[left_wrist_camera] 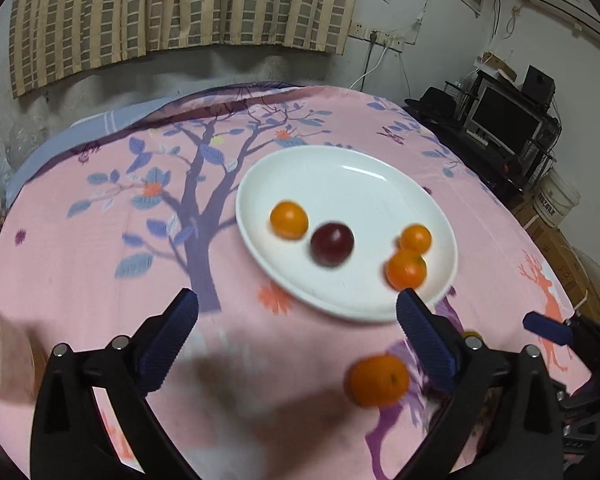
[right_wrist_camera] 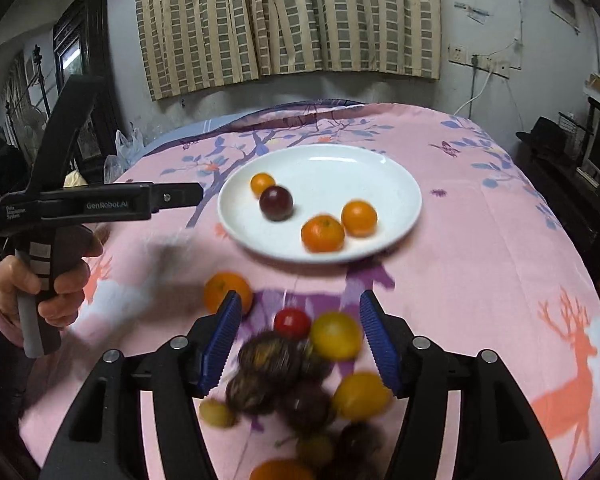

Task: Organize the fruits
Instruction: 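Carry both fruits over the white plate and open both tools to release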

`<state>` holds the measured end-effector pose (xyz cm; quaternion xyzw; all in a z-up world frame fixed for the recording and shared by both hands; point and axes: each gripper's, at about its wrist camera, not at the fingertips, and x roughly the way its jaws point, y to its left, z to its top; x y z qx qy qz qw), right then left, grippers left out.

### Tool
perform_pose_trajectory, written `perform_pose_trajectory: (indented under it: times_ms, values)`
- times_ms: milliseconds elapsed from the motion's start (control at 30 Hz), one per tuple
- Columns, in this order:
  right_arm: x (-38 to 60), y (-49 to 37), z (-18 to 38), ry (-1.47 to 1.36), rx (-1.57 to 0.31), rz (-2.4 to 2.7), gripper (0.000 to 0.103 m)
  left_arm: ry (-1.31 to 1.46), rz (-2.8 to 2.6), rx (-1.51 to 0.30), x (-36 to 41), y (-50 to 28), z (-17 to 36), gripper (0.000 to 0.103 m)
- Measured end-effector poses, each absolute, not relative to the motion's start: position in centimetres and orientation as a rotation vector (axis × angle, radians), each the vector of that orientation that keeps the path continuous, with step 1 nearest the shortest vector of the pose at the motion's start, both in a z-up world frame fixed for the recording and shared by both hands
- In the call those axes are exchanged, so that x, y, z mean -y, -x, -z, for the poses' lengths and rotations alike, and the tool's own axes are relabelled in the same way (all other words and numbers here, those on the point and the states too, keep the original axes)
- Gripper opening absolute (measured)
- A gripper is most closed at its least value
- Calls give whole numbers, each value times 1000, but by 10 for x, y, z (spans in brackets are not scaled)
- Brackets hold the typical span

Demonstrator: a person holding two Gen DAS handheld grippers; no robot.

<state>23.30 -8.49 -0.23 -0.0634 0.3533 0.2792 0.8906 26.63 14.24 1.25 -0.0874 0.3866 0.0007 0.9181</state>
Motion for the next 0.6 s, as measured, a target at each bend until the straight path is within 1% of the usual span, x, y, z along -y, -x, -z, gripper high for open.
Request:
perform_pose_trajectory:
  times_ms: [100, 267, 400, 600]
  values:
    - [85, -216, 16, 109, -735, -573, 62, 195, 1, -808, -133, -246, 2, 98]
    - [77, -215, 27, 101, -759, -543, 62, 141, -7, -833, -120, -226, 21, 98]
    - [67, -214, 31, 116, -771, -536, 62, 129, -45, -816, -128, -217, 21, 98]
    - [48, -215, 37, 232, -758, -465, 62, 215, -60, -808, -148, -213, 16, 98]
